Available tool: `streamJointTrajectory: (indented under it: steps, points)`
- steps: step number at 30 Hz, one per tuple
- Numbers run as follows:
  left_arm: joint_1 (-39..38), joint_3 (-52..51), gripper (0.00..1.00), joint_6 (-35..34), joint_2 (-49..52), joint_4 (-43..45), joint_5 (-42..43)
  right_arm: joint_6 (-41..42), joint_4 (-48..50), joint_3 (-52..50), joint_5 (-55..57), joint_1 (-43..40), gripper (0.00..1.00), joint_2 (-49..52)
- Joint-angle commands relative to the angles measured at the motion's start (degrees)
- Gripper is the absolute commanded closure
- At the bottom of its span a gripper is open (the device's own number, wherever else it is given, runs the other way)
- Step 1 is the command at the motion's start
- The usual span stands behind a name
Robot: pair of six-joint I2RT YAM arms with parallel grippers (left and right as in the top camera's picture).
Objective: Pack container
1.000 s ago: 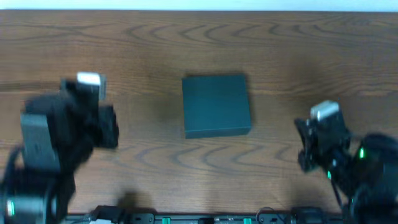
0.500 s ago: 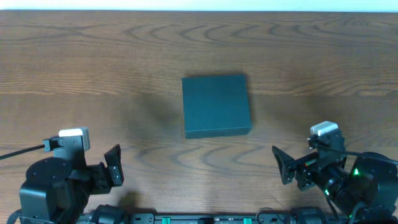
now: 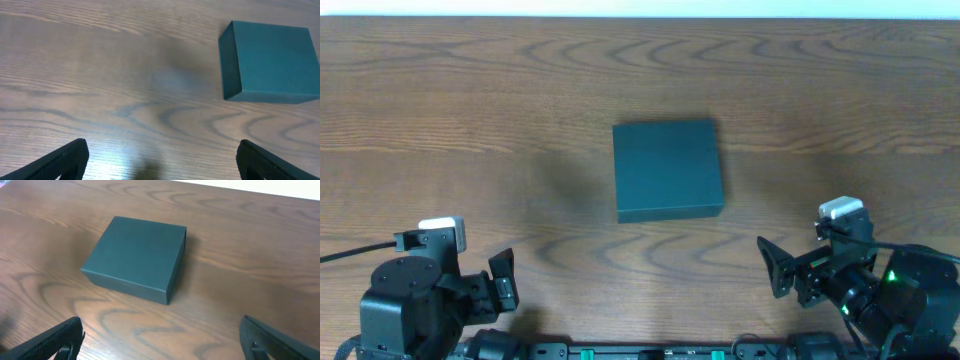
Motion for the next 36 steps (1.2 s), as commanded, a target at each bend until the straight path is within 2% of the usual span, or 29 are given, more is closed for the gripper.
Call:
streamJointTrajectory:
  steps: [1, 7, 12, 16, 24, 36]
  points:
    - [-0.28, -0.22, 0.05, 0.66, 0.02, -0.09, -3.17, 0.70, -0.09, -0.37, 0.17, 0.55, 0.01, 0.17]
    - [3.91, -1.92, 0.05, 0.63, -4.57, 3.85, -7.82, 0.70, -0.09, -0.37, 0.17, 0.55, 0.01, 0.17]
    - [9.84, -11.13, 0.05, 1.64, -12.94, 13.16, -12.57, 0.70, -0.09, -0.37, 0.15, 0.55, 0.01, 0.17]
    - [13.09, -21.77, 0.05, 4.66, -20.79, 20.06, -11.61, 0.70, -0.09, -0.37, 0.17, 0.55, 0.01, 0.17]
    - [14.10, -39.04, 0.05, 4.74, -32.13, 28.33, -11.47, 0.70, -0.09, -0.37, 0.17, 0.55, 0.01, 0.17]
    - [14.10, -55.28, 0.05, 4.79, -34.60, 43.91, -6.21, 0.70, -0.09, -0.37, 0.17, 0.55, 0.01, 0.17]
